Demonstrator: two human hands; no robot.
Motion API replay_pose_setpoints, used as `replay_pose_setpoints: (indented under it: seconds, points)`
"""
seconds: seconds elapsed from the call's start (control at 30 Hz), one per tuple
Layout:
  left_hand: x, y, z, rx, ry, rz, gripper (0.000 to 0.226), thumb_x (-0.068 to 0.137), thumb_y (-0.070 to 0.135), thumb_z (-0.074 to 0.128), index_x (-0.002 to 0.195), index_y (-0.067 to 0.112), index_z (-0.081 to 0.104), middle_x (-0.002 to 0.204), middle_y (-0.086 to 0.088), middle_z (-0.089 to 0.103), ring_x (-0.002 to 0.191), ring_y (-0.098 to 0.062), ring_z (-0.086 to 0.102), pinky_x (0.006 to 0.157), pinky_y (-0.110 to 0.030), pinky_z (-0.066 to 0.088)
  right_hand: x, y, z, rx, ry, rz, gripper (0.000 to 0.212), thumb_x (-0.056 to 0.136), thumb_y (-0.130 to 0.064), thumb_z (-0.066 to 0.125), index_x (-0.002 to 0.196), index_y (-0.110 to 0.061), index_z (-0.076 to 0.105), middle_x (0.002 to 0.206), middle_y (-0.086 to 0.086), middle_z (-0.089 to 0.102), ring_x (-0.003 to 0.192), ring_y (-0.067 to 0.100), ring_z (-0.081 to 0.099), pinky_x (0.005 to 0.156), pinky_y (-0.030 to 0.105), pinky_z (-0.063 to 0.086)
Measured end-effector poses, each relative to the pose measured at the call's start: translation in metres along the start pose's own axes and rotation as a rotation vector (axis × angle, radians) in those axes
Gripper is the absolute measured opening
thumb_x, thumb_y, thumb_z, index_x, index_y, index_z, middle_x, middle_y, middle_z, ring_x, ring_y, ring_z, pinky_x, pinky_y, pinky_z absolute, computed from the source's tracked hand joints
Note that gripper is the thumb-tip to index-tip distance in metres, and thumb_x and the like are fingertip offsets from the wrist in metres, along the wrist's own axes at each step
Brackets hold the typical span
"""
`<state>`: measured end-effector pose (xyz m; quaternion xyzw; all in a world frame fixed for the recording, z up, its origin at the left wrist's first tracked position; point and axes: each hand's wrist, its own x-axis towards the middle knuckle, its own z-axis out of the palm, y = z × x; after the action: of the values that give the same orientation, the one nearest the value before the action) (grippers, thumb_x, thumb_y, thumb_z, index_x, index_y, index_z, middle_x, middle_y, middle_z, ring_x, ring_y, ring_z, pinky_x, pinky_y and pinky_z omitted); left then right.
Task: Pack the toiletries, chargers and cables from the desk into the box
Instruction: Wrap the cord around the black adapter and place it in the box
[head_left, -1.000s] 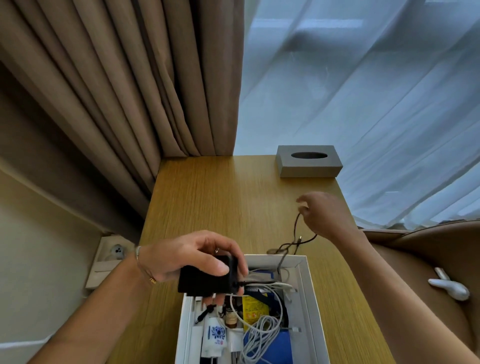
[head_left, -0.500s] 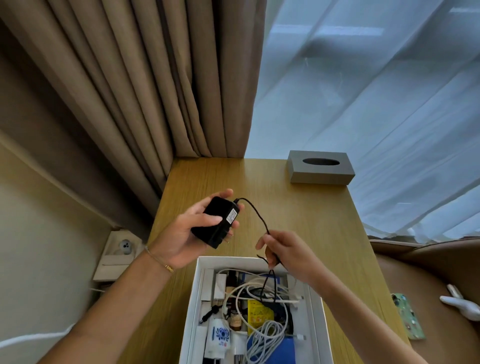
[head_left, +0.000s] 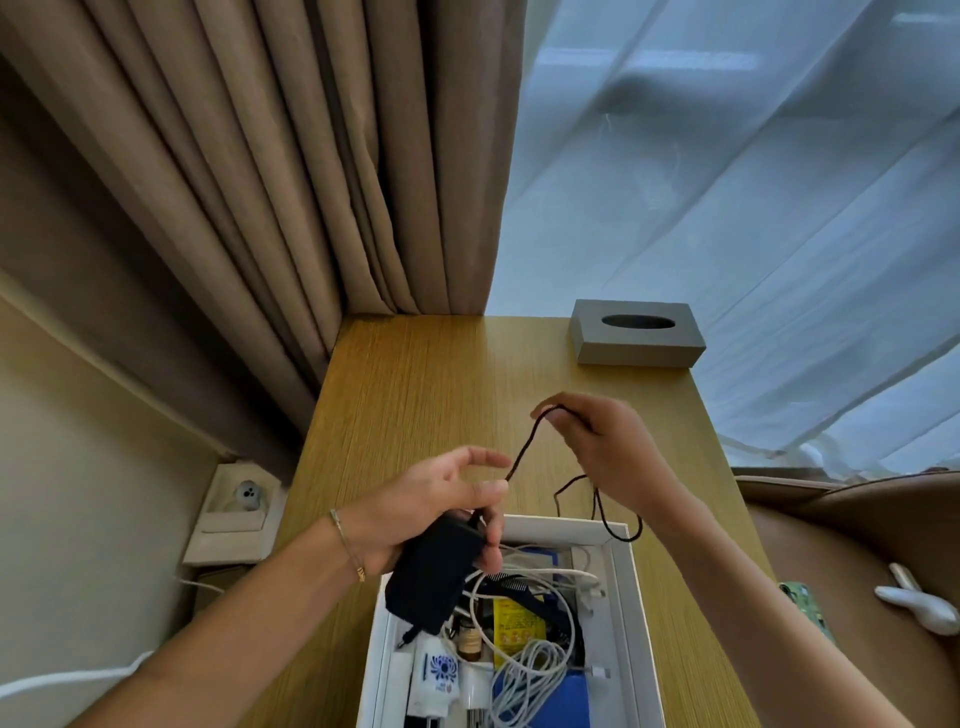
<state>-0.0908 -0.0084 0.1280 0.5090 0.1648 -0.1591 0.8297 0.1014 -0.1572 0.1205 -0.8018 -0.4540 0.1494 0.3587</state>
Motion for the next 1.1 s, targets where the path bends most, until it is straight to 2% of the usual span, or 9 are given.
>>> replay_pose_setpoints:
  seconds: [0.13,0.2,0.3,0.4,0.6,0.73,0.83,0.93,1.1]
  points:
    - [-0.005,-0.001,0.004,0.107,-0.023,0.073,0.026,0.097,0.02,0.063,0.117,0.005,0.063,0.081,-0.015,0.065,0.071,-0.029,0.067,0.073,-0.041,0.058,0.003,0.004,-0.011,0.06,-0.054,0.021,0.022,0.103,-0.024,0.052,0.109,-0.019,0.073,0.062,-0.029,0.062,0.056,-0.005,0.055,0.051,0.013,0.037]
    - [-0.006,0.005,0.006,0.014,-0.074,0.2,0.023,0.1,0.018,0.057,0.117,0.004,0.063,0.081,-0.012,0.062,0.069,-0.024,0.065,0.071,-0.038,0.057,0.0,0.002,-0.002,0.006,-0.105,0.006,0.024,0.104,-0.03,0.048,0.108,-0.023,0.071,0.061,-0.022,0.061,0.054,-0.002,0.055,0.052,0.014,0.035]
    - [-0.003,0.021,0.002,-0.083,-0.023,0.373,0.037,0.097,0.019,0.058,0.132,0.004,0.058,0.083,-0.007,0.059,0.071,-0.019,0.062,0.072,-0.035,0.056,-0.012,-0.001,0.027,-0.125,-0.214,-0.009,0.029,0.105,-0.041,0.04,0.113,-0.028,0.065,0.067,-0.01,0.062,0.057,0.004,0.058,0.055,0.025,0.048]
    - [0.001,0.035,-0.007,0.021,0.14,0.463,0.046,0.093,0.011,0.055,0.139,0.01,0.056,0.086,-0.007,0.058,0.075,-0.019,0.059,0.072,-0.033,0.055,-0.031,-0.008,0.055,-0.232,-0.327,-0.018,0.036,0.107,-0.044,0.032,0.12,-0.025,0.06,0.08,-0.003,0.069,0.068,0.016,0.065,0.065,0.039,0.057]
    - [0.007,0.027,-0.02,0.058,0.435,0.449,0.077,0.075,0.007,0.047,0.15,0.016,0.034,0.099,-0.011,0.052,0.088,-0.021,0.055,0.089,-0.039,0.044,-0.047,-0.026,0.039,-0.179,-0.131,-0.045,0.034,0.107,-0.043,0.033,0.111,-0.025,0.062,0.069,-0.005,0.065,0.056,0.01,0.058,0.058,0.037,0.052]
    - [0.015,0.009,-0.02,0.319,0.526,0.428,0.083,0.096,0.0,0.056,0.159,0.025,0.008,0.114,-0.002,0.05,0.115,-0.026,0.056,0.112,-0.043,0.041,-0.054,-0.052,0.03,0.011,-0.058,0.043,0.032,0.106,-0.038,0.041,0.096,-0.028,0.07,0.051,-0.012,0.052,0.046,0.006,0.047,0.05,0.028,0.038]
    - [0.02,0.003,-0.01,0.422,0.646,0.552,0.088,0.091,-0.001,0.065,0.158,0.033,0.018,0.112,0.006,0.056,0.116,-0.023,0.062,0.106,-0.041,0.049,-0.058,-0.063,0.027,0.326,-0.039,0.198,0.037,0.105,-0.033,0.047,0.082,-0.02,0.072,0.049,-0.006,0.051,0.043,0.009,0.042,0.047,0.032,0.036]
    - [0.018,0.006,-0.01,0.344,0.781,0.676,0.086,0.087,0.009,0.074,0.154,0.038,0.03,0.12,-0.014,0.054,0.115,-0.019,0.064,0.106,-0.042,0.049,-0.061,-0.067,0.021,0.796,-0.1,0.362,0.042,0.106,-0.029,0.047,0.084,-0.003,0.072,0.05,0.001,0.051,0.04,0.014,0.043,0.042,0.027,0.038]
    - [0.021,0.014,0.004,0.133,0.758,0.763,0.085,0.079,0.028,0.076,0.153,0.036,0.035,0.118,-0.016,0.058,0.116,-0.024,0.065,0.093,-0.029,0.055,-0.064,-0.072,0.033,0.873,-0.17,0.388,0.039,0.107,-0.021,0.045,0.09,0.004,0.07,0.05,0.003,0.049,0.042,0.018,0.044,0.046,0.029,0.043]
